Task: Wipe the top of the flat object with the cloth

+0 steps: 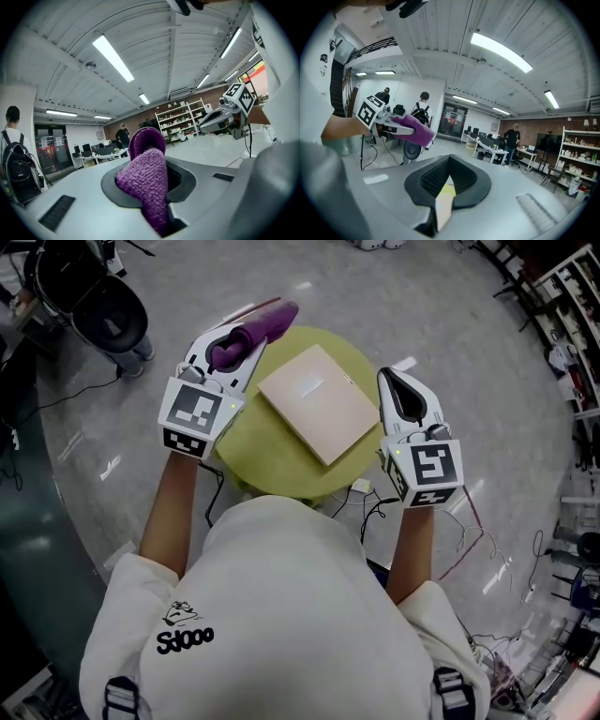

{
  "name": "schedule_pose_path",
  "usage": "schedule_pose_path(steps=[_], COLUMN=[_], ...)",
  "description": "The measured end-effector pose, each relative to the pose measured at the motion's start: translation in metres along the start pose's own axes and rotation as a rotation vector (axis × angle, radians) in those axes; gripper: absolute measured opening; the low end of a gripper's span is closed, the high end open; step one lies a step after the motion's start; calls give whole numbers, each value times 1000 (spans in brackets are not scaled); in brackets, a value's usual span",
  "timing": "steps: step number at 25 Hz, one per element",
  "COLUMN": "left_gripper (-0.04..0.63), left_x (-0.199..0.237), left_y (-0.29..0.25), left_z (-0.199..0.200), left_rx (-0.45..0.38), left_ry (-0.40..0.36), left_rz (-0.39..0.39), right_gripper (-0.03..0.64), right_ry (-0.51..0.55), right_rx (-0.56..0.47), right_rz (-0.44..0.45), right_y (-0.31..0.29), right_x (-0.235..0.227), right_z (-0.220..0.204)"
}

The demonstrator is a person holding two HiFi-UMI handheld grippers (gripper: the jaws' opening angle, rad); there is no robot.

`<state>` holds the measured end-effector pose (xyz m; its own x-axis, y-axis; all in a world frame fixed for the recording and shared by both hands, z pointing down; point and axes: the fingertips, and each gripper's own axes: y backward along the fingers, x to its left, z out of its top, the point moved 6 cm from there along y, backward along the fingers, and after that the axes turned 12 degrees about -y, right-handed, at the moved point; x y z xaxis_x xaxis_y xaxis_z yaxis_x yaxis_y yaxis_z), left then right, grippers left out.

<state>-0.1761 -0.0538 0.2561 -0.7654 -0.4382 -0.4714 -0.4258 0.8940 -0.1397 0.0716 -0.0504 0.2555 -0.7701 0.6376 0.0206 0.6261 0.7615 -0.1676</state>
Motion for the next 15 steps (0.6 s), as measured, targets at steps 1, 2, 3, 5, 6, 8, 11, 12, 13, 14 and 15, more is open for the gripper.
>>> schedule_pose_path(steps=[1, 2, 3, 5, 6, 8, 11, 12, 13, 14, 15], left_gripper=[66, 66, 66, 66, 66, 66, 66, 66, 66, 66, 66], left_x=[4, 8, 11, 11, 9, 5, 4, 3, 3, 2, 0], left_y=[-11, -22, -30, -35, -35, -34, -37, -38, -37, -37, -36], left_z=[-3, -6, -9, -11, -11, -7, -1, -1, -2, -3, -4], left_rx=[0, 1, 3, 9, 13, 18, 21, 21, 21, 21, 21], left_ry=[1, 2, 2, -6, -10, -12, -10, -13, -19, -25, -32], left_rz=[-6, -12, -15, -12, -9, -10, -19, -20, -19, -18, -16], right_gripper=[11, 11, 11, 11, 11, 11, 11, 11, 11, 11, 11], right_ry=[0, -1, -3, -14, -20, -30, -32, -31, -30, -30, -29], right_rx=[3, 4, 6, 6, 7, 9, 12, 13, 14, 14, 15], right_rz=[0, -1, -1, -2, -4, -7, -6, -5, -4, -3, -2], right_y=[-10, -19, -26, -29, -27, -21, -21, -21, -22, -22, -22], right_x=[-7, -14, -19, -24, -25, -28, -30, -29, -28, -27, -26], right_z=[0, 0, -1, -4, -5, -4, -1, -1, -1, -2, -4])
